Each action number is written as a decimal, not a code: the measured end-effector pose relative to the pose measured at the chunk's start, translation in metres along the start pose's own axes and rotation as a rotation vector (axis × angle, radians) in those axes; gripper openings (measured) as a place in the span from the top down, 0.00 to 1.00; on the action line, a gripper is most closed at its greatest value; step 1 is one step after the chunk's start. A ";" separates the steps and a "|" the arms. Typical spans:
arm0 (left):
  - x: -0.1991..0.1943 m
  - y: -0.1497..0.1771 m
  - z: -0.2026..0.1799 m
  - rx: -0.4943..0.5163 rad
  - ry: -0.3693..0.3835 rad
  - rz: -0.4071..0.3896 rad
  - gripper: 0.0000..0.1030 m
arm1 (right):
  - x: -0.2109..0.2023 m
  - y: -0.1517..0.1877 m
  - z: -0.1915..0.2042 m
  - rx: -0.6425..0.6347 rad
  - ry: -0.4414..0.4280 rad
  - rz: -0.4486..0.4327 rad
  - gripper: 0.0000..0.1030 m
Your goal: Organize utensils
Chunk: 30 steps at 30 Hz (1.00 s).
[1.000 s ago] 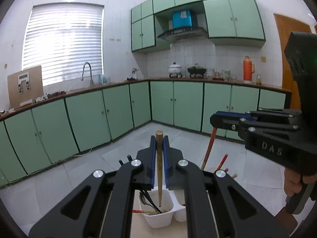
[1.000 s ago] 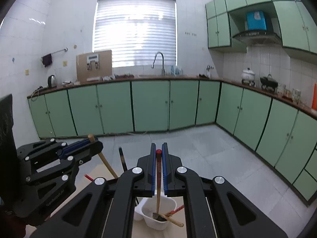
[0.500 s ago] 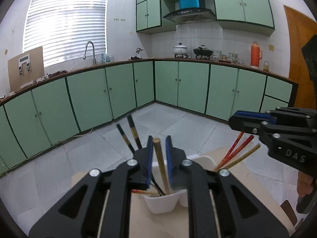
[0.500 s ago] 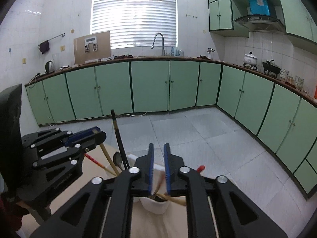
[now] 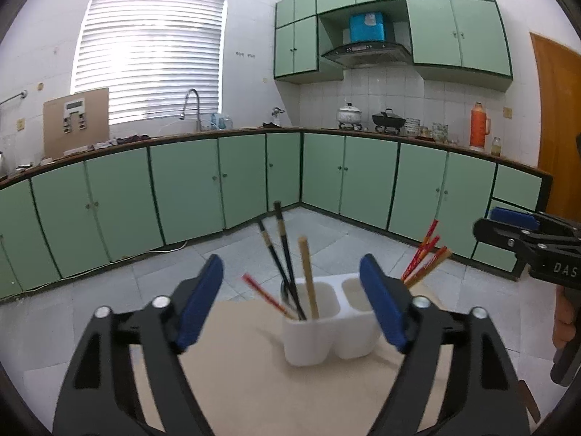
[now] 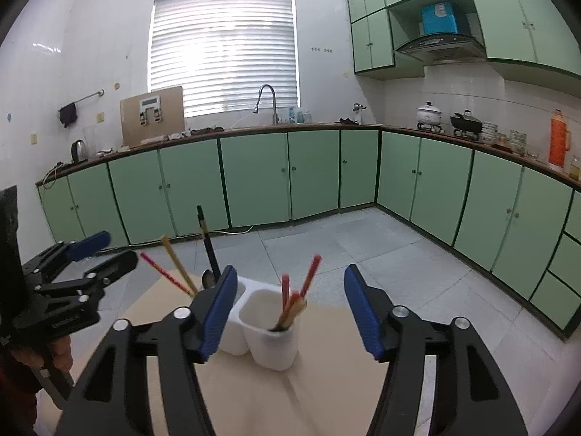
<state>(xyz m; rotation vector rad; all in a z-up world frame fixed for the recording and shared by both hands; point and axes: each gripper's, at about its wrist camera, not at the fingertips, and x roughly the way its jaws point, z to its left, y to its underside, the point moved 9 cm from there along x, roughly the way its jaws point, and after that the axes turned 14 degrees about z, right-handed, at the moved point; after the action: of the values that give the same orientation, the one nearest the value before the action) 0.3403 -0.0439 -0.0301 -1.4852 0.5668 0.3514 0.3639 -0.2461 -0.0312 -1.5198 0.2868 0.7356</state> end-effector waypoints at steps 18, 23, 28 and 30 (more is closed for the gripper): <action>-0.076 0.064 0.003 -0.051 -0.026 0.045 0.05 | -0.055 0.081 0.029 0.040 -0.018 0.014 0.06; -0.094 0.073 -0.007 -0.024 -0.030 0.050 0.05 | -0.069 0.087 0.038 0.044 -0.030 0.004 0.06; -0.115 0.075 -0.011 -0.032 -0.025 0.028 0.05 | -0.087 0.089 0.051 0.009 -0.021 -0.021 0.06; -0.122 0.072 -0.011 -0.030 -0.025 0.016 0.05 | -0.094 0.088 0.054 0.005 -0.023 -0.035 0.06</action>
<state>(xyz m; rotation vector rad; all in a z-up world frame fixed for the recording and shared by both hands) 0.1988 -0.0351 -0.0227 -1.5035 0.5557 0.3921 0.2253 -0.2276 -0.0408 -1.5069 0.2436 0.7235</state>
